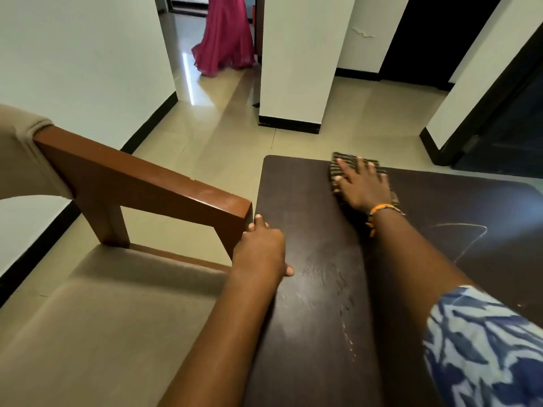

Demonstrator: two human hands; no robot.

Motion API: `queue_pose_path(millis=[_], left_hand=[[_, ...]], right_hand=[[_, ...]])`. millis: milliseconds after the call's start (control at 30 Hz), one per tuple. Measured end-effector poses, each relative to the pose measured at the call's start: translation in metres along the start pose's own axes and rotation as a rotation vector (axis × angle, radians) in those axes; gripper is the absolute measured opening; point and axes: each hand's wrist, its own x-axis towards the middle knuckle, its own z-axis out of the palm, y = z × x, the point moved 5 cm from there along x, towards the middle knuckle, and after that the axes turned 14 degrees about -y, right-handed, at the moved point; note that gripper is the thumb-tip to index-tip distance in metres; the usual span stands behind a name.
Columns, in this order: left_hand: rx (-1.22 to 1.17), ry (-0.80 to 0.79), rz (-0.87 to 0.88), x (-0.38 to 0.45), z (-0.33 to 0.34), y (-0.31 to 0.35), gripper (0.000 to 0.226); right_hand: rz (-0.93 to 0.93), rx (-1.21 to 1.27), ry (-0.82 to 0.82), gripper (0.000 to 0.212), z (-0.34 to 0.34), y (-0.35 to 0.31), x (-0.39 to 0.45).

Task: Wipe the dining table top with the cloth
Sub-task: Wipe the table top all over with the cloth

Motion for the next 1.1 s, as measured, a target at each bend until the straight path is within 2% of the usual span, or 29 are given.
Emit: queue_pose_path(millis=[67,133,233,333,433,500,567,733,833,933,1100], left_hand=[[-0.027,0.012,0.019,0.002,0.002,-0.003,0.077],[-0.057,0.027,0.033,0.004,0.003,-0.005,0.078],[-0.06,0.019,0.025,0.006,0.004,-0.007,0.082],[-0.031,0.015,0.003,0.006,0.003,-0.005,0.075],[-0.027,0.013,-0.022,0.003,-0.001,-0.001,0.066],[0.013,0.006,-0.047,0.0,-0.002,0.002,0.064],[0.028,0.006,-0.063,-0.004,-0.004,0.005,0.063],[-0.042,0.064,-0.038,-0.007,-0.006,0.0,0.059],[-0.101,0.085,-0.026,-0.008,-0.005,-0.003,0.06],[-0.14,0.087,-0.018,-0.008,-0.005,-0.005,0.055],[-0.134,0.08,0.014,-0.005,-0.001,-0.003,0.065]], right_hand=[[0.145,0.08,-0.02,0.053,-0.004,0.024,0.003],[0.162,0.091,-0.036,0.053,-0.001,0.009,0.006],[-0.001,0.031,-0.035,0.054,0.011,-0.059,0.014],[-0.22,-0.052,-0.052,0.053,0.029,-0.129,0.009],[-0.386,-0.098,-0.071,0.052,0.039,-0.152,-0.004],[-0.432,-0.113,-0.082,0.052,0.037,-0.139,-0.007],[-0.395,-0.115,-0.061,0.052,0.03,-0.108,-0.008],[-0.054,-0.065,0.028,0.052,0.003,0.025,-0.017],[0.123,0.05,0.01,0.052,0.002,0.063,-0.033],[0.088,0.039,0.003,0.052,0.01,0.029,-0.042],[-0.31,-0.074,-0.07,0.05,0.043,-0.096,-0.052]])
